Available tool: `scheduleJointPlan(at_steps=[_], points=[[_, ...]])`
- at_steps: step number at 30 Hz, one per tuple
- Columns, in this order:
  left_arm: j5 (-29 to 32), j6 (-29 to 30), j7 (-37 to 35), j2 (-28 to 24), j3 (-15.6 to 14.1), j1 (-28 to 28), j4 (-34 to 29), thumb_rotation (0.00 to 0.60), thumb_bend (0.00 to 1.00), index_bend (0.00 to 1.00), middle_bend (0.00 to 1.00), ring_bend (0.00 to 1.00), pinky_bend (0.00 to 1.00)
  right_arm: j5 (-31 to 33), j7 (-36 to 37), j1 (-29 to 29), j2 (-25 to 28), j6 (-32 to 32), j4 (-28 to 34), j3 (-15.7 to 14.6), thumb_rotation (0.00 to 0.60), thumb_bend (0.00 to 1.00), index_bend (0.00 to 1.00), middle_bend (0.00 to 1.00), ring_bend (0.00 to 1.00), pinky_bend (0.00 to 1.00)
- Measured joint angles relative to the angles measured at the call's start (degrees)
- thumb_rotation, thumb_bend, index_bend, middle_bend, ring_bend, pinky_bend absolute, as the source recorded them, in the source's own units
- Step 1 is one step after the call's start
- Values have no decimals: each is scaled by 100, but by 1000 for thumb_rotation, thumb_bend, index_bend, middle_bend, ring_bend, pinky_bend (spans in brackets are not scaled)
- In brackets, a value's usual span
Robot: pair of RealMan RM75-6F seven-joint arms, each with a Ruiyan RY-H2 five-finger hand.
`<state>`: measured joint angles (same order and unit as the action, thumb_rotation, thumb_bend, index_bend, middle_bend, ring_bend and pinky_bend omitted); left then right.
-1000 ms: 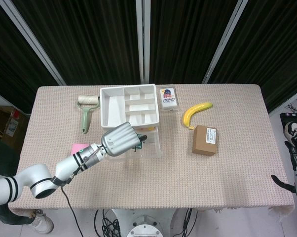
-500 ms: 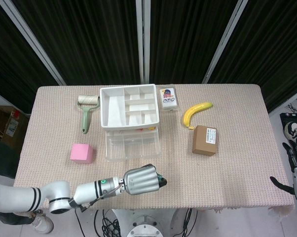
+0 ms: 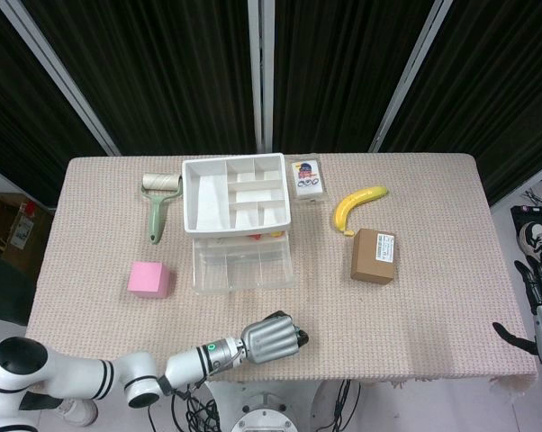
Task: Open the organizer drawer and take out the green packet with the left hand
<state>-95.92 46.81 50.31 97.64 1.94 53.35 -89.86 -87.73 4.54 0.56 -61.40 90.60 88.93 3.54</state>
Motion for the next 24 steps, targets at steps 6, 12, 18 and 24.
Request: scheduleJointPlan(at_steps=[6, 12, 18, 24], points=[[-143, 371, -147, -107, 26, -78, -166, 600, 126, 172, 764, 894, 1000, -20, 20, 22, -1, 51, 3, 0, 600, 37, 0, 0, 0, 0], [-435, 1409, -624, -668, 210, -328, -650, 600, 108, 178, 733, 850, 1000, -85, 38, 27, 25, 109, 22, 3, 600, 37, 0, 0, 0, 0], [-324, 3107, -1482, -1704, 625, -1077, -1065, 600, 94, 282, 633, 683, 956, -119, 122, -3, 14, 77, -44, 1, 600, 37, 0, 0, 0, 0], [851, 3862, -2303, -2771, 852, -2105, -1252, 600, 89, 286, 424, 406, 538, -150, 229, -86, 12, -28, -130, 2, 600, 37, 0, 0, 0, 0]])
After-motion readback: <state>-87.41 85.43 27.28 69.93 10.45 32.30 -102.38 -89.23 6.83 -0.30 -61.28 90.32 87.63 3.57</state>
